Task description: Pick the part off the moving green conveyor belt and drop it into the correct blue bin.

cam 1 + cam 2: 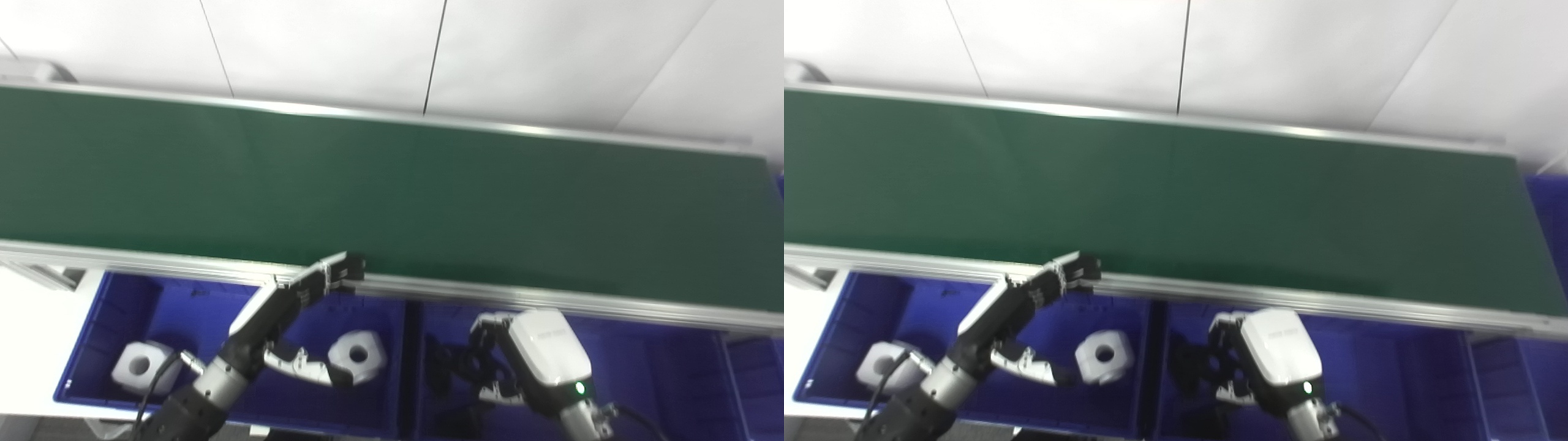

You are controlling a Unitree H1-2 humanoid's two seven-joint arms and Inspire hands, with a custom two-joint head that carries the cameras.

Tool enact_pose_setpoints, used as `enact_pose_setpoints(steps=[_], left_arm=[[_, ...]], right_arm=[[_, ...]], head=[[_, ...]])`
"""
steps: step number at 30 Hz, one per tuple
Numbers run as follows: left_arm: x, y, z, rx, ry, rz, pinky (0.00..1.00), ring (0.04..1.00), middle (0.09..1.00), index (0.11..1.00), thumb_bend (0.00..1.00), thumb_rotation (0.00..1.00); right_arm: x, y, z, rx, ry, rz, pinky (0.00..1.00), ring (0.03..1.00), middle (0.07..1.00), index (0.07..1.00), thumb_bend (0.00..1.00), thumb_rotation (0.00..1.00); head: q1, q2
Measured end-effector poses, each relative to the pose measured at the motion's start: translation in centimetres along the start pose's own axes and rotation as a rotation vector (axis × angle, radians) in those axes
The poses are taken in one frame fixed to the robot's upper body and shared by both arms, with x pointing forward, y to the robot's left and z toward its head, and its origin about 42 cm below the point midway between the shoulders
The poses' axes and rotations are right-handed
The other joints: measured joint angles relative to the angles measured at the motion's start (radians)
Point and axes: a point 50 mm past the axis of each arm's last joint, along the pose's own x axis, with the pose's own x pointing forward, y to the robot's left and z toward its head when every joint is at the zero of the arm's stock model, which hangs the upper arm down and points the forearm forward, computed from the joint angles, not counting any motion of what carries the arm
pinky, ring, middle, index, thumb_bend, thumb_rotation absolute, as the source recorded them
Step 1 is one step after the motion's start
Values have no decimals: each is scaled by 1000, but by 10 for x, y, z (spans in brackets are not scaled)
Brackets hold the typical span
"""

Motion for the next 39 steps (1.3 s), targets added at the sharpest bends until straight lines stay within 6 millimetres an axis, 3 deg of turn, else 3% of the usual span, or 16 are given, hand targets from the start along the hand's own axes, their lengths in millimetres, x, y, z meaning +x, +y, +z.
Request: enact_pose_setpoints(steps=[4, 6, 8, 10, 12, 13, 17, 20, 27, 29, 35, 39], left_arm=[[2, -1, 0, -16, 10, 12, 766, 825, 858, 866, 889, 287], [1, 0, 0, -17, 12, 16, 782, 830, 858, 866, 882, 277], [1, 0, -2, -16, 16, 14, 785, 829, 860, 864, 883, 280], [1, 1, -3, -17, 19, 16, 784, 826, 857, 862, 880, 282], [1, 1, -3, -17, 18, 18, 792, 825, 854, 858, 883, 275], [1, 0, -3, -16, 16, 19, 802, 829, 854, 858, 885, 281], [1, -4, -7, 1, 19, 19, 803, 834, 859, 860, 888, 290], [1, -6, -10, -8, 30, 22, 826, 853, 872, 866, 880, 280], [-3, -7, -19, -15, 54, 25, 805, 830, 866, 865, 879, 274], [-3, -8, -19, -14, 47, 23, 804, 829, 872, 867, 879, 277], [-5, -10, -19, -18, 42, 13, 805, 851, 891, 877, 883, 287], [-8, -10, -22, -37, 47, 2, 817, 856, 898, 883, 883, 273]], right_arm=[[2, 1, -2, -41, 3, 124, 320, 327, 471, 486, 532, 2], [1, 2, -3, -55, 13, 188, 462, 483, 440, 508, 525, 5], [1, 1, -3, -71, 34, 263, 613, 615, 492, 487, 518, 7], [1, 0, -4, -76, 53, 319, 709, 686, 629, 495, 495, 122], [1, 1, -5, -72, 74, 364, 781, 743, 717, 730, 415, 606], [1, 1, -6, -73, 80, 380, 852, 793, 779, 836, 473, 873], [-2, 0, -4, -110, 99, 450, 932, 860, 860, 908, 573, 987], [-6, 0, -5, -45, 118, 434, 926, 920, 958, 990, 578, 788], [-31, -6, -5, 272, 155, 219, 867, 932, 978, 988, 650, 604], [-37, -5, 3, 394, 166, 150, 781, 900, 956, 966, 678, 556], [-45, 1, 41, 776, 128, -71, 773, 899, 974, 987, 696, 566], [-44, 11, 41, 855, 66, -116, 822, 918, 975, 995, 714, 505]], head=[[18, -14], [26, -20], [28, -27], [31, -44], [38, -60], [41, -70], [57, -74], [54, -93], [72, -100], [80, -109], [89, -115], [89, -120]])
